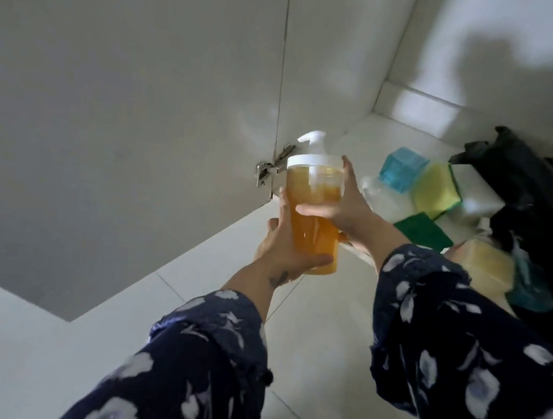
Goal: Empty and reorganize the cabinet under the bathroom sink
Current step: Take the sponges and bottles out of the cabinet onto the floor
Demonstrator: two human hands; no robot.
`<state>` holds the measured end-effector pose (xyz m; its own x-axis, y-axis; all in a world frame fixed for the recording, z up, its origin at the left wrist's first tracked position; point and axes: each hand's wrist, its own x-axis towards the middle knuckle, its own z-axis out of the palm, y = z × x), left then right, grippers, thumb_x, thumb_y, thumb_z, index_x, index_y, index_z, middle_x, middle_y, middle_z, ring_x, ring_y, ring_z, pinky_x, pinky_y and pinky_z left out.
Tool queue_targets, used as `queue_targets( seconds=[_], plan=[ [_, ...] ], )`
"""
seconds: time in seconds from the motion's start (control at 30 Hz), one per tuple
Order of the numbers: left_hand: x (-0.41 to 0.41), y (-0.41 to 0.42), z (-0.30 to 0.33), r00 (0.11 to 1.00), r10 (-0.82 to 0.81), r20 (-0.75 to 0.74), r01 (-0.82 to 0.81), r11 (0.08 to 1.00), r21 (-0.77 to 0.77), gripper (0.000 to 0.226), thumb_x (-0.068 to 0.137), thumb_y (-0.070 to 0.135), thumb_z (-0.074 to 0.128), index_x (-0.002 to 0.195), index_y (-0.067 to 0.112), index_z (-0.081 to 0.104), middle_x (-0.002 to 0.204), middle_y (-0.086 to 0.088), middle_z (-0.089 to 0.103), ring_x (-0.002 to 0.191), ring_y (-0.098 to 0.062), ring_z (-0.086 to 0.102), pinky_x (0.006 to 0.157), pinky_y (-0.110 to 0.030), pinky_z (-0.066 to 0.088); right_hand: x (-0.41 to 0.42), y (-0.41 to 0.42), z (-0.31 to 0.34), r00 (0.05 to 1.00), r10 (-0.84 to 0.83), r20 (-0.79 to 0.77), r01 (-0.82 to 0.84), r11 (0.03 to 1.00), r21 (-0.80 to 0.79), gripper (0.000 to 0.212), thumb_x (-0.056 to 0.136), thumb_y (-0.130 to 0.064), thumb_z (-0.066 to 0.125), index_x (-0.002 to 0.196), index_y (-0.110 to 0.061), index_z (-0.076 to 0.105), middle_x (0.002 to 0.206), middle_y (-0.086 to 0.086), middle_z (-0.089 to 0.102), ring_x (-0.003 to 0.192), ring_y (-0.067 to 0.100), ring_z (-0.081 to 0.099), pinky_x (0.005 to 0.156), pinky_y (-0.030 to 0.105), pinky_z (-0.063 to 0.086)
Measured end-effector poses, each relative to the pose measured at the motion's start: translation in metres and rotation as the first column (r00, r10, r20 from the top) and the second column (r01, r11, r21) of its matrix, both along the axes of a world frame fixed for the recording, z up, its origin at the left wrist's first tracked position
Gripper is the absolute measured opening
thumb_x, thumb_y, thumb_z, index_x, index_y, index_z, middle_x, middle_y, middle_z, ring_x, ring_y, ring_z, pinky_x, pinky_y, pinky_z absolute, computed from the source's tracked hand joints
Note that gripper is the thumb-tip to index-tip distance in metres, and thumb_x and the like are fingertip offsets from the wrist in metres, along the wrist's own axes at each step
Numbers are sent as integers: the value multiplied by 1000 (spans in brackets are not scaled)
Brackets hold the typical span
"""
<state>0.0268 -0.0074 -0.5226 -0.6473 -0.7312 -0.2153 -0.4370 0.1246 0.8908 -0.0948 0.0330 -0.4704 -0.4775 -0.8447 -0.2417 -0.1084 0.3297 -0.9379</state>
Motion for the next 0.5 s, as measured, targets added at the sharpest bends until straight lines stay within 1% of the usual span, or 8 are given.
queue_targets(
  seconds=[0.1,0.2,0.27,0.37,0.43,0.5],
  plan=[
    [33,18,-18,999,42,14,-42,999,1,136,62,28,87,138,54,-23,135,-6,36,124,-37,43,94,-57,47,28,12,-17,998,31,-60,-29,999,37,119,70,-14,84,147,-37,-3,136,5,39,117,26,48,93,43,49],
    [58,30,-44,997,77,15,-77,997,17,137,63,21,87,141,51,-22,139,-4,34,127,-34,40,97,-55,46,51,18,-49,995,35,-96,-27,996,88,116,65,-23,87,142,-41,3,139,4,38,123,28,48,100,46,46],
    [70,32,-63,996,84,33,-84,996,6,137,65,21,87,144,42,-22,146,-3,30,133,-31,36,100,-50,43,63,21,-73,993,30,-112,-21,997,78,114,62,-26,89,140,-41,7,136,1,42,121,25,50,101,45,46],
    [82,26,-96,991,99,86,-96,995,-40,133,69,23,85,146,36,-22,156,-2,20,138,-32,31,102,-49,40,78,18,-104,985,52,-163,-37,995,94,109,63,-25,88,139,-36,10,129,-1,46,116,23,53,101,41,48],
    [84,19,-114,992,98,74,-96,995,-33,130,71,22,83,145,39,-22,157,-2,16,140,-32,29,103,-49,39,81,13,-123,979,57,-198,-39,995,97,108,64,-28,87,139,-34,10,131,0,47,114,24,56,99,39,50],
    [81,10,-128,993,95,68,-92,995,-46,127,72,19,83,140,45,-21,156,-3,18,140,-32,29,103,-50,40,78,5,-141,972,45,-229,-26,996,85,107,64,-29,87,139,-31,10,130,1,50,109,25,59,95,37,52]
  ],
)
